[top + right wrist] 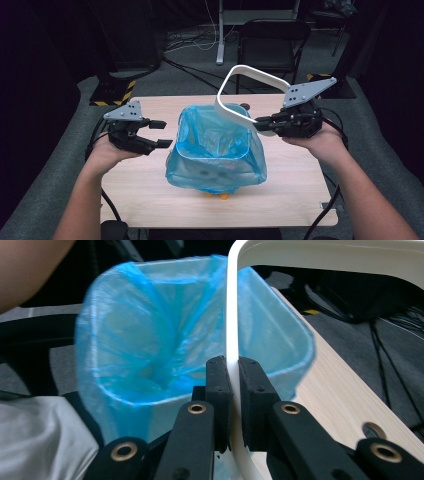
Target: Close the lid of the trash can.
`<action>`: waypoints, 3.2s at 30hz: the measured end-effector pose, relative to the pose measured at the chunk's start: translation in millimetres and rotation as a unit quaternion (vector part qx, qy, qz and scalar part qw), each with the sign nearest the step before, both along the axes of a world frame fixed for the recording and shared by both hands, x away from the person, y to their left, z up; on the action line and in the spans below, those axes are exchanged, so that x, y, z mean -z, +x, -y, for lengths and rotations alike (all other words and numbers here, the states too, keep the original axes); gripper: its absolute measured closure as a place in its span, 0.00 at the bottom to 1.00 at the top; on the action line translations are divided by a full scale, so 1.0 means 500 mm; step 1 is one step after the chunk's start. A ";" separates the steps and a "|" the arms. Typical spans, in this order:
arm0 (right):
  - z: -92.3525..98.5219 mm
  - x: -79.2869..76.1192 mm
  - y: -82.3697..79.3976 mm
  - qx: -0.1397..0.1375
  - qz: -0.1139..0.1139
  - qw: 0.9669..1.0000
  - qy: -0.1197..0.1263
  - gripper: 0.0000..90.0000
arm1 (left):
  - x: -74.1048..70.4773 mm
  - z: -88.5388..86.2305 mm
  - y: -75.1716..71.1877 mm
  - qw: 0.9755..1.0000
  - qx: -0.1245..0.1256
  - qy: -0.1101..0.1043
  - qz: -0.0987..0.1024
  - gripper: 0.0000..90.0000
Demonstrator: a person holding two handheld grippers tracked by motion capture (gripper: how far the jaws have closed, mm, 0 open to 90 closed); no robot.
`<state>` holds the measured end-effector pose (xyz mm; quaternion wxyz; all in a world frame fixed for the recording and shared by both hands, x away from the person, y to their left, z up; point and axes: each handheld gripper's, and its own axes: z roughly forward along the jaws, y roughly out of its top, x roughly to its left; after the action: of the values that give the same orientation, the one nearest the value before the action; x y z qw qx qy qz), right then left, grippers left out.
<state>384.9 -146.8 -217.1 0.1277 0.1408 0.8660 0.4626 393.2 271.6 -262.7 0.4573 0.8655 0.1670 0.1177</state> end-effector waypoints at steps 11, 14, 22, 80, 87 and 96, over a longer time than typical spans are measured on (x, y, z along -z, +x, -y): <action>-0.048 -0.003 -0.027 -0.064 -0.004 0.998 -0.010 0.94 | 0.003 -0.002 -0.004 1.000 0.009 -0.010 0.005 0.40; -0.057 -0.002 -0.030 -0.076 -0.007 0.997 -0.008 0.94 | 0.008 -0.001 -0.001 1.000 0.007 -0.017 0.000 0.40; -0.074 -0.007 -0.044 -0.102 -0.008 0.995 -0.009 0.94 | 0.015 0.006 0.001 1.000 0.010 -0.014 -0.004 0.40; -0.132 0.021 -0.026 -0.183 -0.063 0.981 -0.020 0.94 | 0.026 0.018 0.009 1.000 0.014 -0.015 -0.014 0.40; -0.141 0.027 -0.034 -0.180 -0.051 0.982 -0.039 0.94 | 0.026 0.019 0.009 1.000 0.012 -0.014 -0.017 0.40; -0.140 0.034 -0.030 -0.177 -0.052 0.982 -0.033 0.94 | 0.016 0.014 0.010 1.000 0.009 -0.006 -0.011 0.40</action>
<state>369.9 -76.8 -234.2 0.0032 0.0053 0.8974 0.4411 398.4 264.3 -270.8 0.4612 0.8656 0.1653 0.1030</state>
